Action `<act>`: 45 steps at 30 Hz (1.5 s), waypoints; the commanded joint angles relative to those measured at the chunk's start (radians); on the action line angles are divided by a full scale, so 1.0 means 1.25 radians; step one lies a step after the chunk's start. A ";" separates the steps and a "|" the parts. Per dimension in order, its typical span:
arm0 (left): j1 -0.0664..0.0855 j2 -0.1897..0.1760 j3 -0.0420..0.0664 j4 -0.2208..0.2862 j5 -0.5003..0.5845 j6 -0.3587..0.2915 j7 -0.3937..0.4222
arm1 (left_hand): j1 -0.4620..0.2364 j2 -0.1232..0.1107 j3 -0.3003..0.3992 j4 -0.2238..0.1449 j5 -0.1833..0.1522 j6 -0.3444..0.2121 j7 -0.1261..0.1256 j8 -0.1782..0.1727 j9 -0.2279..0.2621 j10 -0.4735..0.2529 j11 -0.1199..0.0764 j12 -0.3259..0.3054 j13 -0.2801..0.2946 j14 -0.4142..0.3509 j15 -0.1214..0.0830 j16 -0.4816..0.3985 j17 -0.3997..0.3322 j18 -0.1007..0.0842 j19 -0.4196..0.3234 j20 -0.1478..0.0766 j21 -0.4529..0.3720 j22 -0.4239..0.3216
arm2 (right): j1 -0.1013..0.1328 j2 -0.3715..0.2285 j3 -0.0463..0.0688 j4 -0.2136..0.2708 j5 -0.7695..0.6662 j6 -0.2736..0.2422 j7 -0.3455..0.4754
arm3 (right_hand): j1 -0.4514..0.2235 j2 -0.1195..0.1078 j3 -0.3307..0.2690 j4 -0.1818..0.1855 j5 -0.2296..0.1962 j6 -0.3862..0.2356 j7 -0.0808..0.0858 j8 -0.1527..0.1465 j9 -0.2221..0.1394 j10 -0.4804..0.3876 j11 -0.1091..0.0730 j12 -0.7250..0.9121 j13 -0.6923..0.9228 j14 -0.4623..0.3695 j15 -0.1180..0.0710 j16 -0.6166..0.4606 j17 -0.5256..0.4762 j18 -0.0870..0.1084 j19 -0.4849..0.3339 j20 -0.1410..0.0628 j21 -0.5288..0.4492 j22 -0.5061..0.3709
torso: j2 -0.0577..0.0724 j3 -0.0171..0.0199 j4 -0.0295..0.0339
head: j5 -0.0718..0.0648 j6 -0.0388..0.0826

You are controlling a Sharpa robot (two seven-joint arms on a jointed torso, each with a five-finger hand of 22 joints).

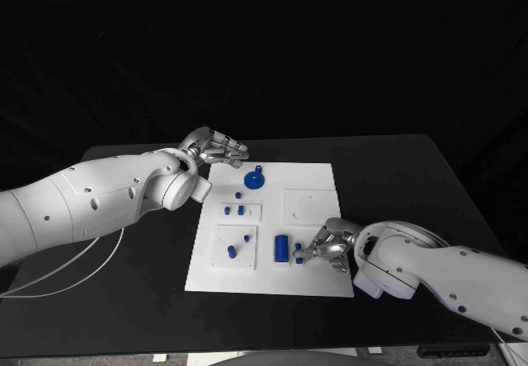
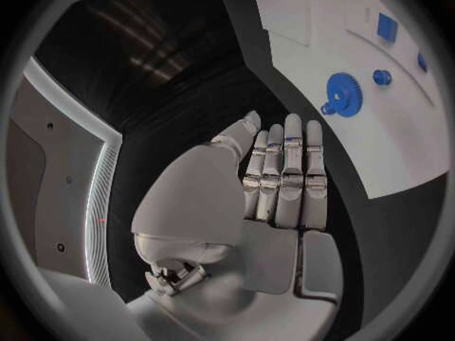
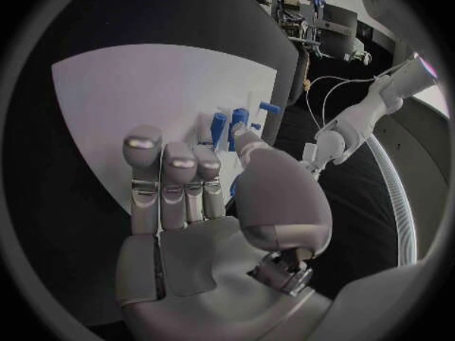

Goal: Assemble the parts on the task board

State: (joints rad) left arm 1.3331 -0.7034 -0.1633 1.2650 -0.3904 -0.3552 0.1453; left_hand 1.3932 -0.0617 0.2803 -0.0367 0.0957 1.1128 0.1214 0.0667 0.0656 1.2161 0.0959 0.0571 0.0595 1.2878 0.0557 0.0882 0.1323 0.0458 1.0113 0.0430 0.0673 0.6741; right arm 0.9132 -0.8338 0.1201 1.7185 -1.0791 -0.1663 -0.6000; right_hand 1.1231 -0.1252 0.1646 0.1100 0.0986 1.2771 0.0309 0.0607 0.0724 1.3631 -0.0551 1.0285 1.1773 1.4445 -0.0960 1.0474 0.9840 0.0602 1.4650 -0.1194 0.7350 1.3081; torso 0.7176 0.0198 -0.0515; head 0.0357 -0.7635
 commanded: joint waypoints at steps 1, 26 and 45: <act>0.001 0.000 0.001 0.001 -0.001 0.009 0.002 | 0.002 0.004 0.001 0.006 0.004 -0.009 0.001 -0.003 -0.001 -0.002 -0.003 0.001 0.000 -0.001 0.006 -0.001 0.001 -0.011 0.008 0.000 0.003 -0.002 | -0.001 -0.005 0.000 0.011 0.007 0.011 0.027 | -0.003 0.011 -0.002 -0.010 0.007 0.004 -0.001 0.002 0.000 0.000 0.004 -0.003 -0.001 0.004 -0.003 -0.003 0.001 -0.007 0.045 -0.002 -0.001 0.062 | 0.000 0.0001 -0.0004 | 0.000 -0.001; 0.000 -0.001 0.000 0.002 -0.002 0.010 -0.001 | 0.002 0.004 0.001 0.006 0.004 -0.009 0.001 -0.003 -0.001 -0.002 -0.003 0.001 0.000 -0.001 0.006 -0.001 0.001 -0.011 0.008 0.000 0.003 -0.002 | -0.001 -0.010 0.001 0.001 -0.036 0.040 -0.002 | 0.040 0.030 0.066 -0.180 -0.001 0.010 -0.005 0.002 -0.001 0.001 0.001 0.001 0.002 0.004 -0.004 -0.004 0.002 -0.009 0.045 -0.003 -0.001 0.062 | 0.000 -0.0015 0.0009 | -0.003 -0.004; 0.000 -0.003 0.000 0.003 -0.002 0.009 -0.002 | 0.002 0.004 0.002 0.008 0.004 -0.011 0.002 -0.003 -0.001 -0.002 -0.003 0.001 0.000 -0.001 0.006 -0.001 0.001 -0.011 0.009 0.000 0.003 -0.003 | -0.001 0.006 0.000 -0.014 -0.054 0.016 -0.028 | 0.034 0.040 0.094 -0.180 0.005 0.014 -0.008 0.002 -0.001 0.004 -0.001 0.005 0.007 0.004 -0.005 -0.001 0.002 -0.011 0.045 -0.004 0.004 0.063 | 0.000 -0.0012 0.0010 | -0.002 -0.007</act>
State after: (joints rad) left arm 1.3331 -0.7068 -0.1639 1.2663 -0.3912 -0.3534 0.1386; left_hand 1.3932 -0.0617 0.2833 -0.0342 0.0956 1.1055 0.1214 0.0667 0.0656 1.2161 0.0958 0.0571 0.0595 1.2878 0.0556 0.0882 0.1327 0.0457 1.0186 0.0428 0.0673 0.6708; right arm 0.9154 -0.8258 0.1238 1.7065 -1.1199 -0.1488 -0.6110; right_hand 1.1568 -0.0857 0.2739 -0.1011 0.0912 1.2872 0.0211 0.0606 0.0717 1.3632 -0.0551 1.0285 1.1845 1.4473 -0.0983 1.0474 0.9862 0.0603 1.4649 -0.1194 0.7350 1.3076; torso 0.7180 0.0181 -0.0499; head 0.0333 -0.7705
